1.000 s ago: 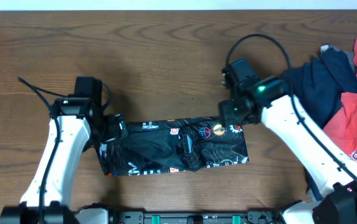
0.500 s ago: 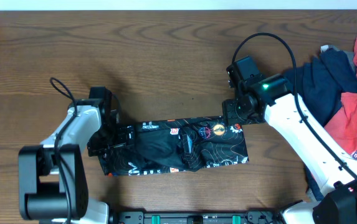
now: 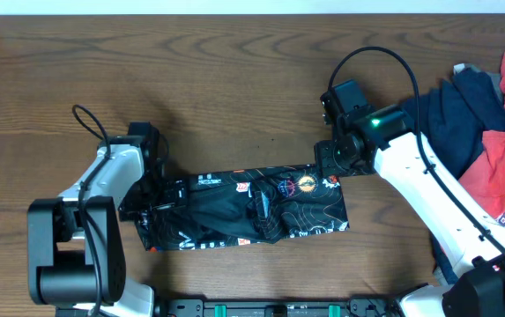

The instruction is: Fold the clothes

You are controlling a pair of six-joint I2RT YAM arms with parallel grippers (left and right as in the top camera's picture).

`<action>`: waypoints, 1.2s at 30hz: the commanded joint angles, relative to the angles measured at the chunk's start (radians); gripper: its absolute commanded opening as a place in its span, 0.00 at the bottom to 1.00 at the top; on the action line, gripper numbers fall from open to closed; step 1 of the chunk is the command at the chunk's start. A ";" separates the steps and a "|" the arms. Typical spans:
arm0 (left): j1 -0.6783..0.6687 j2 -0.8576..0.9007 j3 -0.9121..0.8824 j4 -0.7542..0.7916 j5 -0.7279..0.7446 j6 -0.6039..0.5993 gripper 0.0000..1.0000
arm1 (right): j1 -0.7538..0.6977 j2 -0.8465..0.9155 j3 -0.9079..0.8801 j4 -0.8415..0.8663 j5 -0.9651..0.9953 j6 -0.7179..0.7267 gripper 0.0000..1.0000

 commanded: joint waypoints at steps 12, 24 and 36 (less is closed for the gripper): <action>0.005 -0.060 0.025 0.024 -0.088 -0.002 0.98 | -0.005 0.002 -0.001 -0.005 0.014 0.002 0.65; 0.005 -0.058 -0.068 0.162 -0.097 -0.001 0.98 | -0.005 0.002 -0.001 -0.011 0.014 0.002 0.65; 0.005 -0.058 -0.112 0.184 -0.054 -0.002 1.00 | -0.005 0.002 -0.001 -0.019 0.014 0.002 0.66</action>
